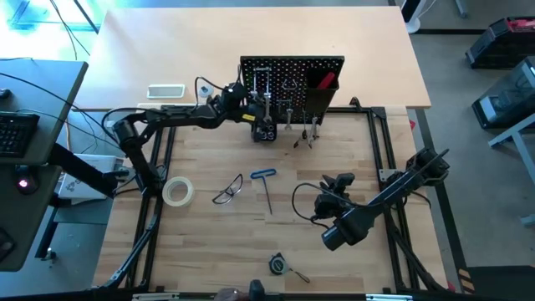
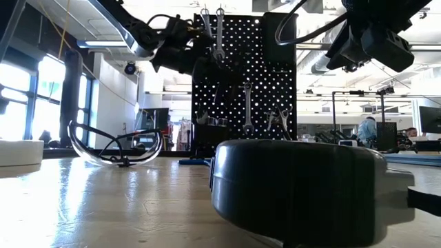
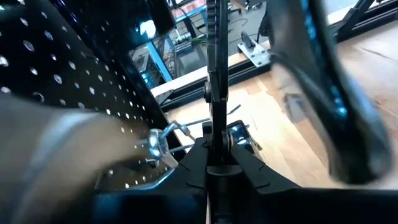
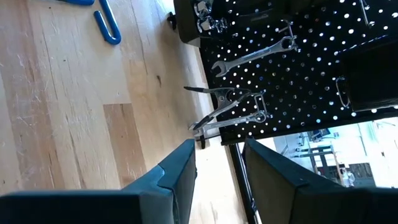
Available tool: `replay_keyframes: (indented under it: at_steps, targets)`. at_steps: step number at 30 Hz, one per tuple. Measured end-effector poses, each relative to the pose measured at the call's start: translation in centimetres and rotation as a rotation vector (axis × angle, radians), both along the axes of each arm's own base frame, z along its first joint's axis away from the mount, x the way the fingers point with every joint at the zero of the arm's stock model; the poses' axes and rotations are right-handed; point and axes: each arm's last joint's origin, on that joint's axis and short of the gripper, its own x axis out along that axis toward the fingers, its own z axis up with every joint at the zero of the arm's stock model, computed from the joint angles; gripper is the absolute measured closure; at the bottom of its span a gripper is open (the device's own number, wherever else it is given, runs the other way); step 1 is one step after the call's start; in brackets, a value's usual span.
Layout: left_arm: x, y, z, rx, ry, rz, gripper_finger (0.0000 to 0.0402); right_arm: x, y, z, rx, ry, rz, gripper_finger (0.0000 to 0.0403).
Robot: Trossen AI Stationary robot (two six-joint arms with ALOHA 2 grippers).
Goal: Hang tools onto peg board
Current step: Hang the wire stripper onto the peg board
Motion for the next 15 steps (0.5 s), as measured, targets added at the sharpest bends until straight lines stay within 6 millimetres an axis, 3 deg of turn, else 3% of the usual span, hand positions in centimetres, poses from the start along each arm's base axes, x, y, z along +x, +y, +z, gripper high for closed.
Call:
replay_keyframes:
  at_steps: [15]
  targets:
    - [-0.24, -0.09, -0.56, 0.013, 0.035, 0.011, 0.0384, 0.0, -0.04, 0.08, -0.019, -0.017, 0.006, 0.0272]
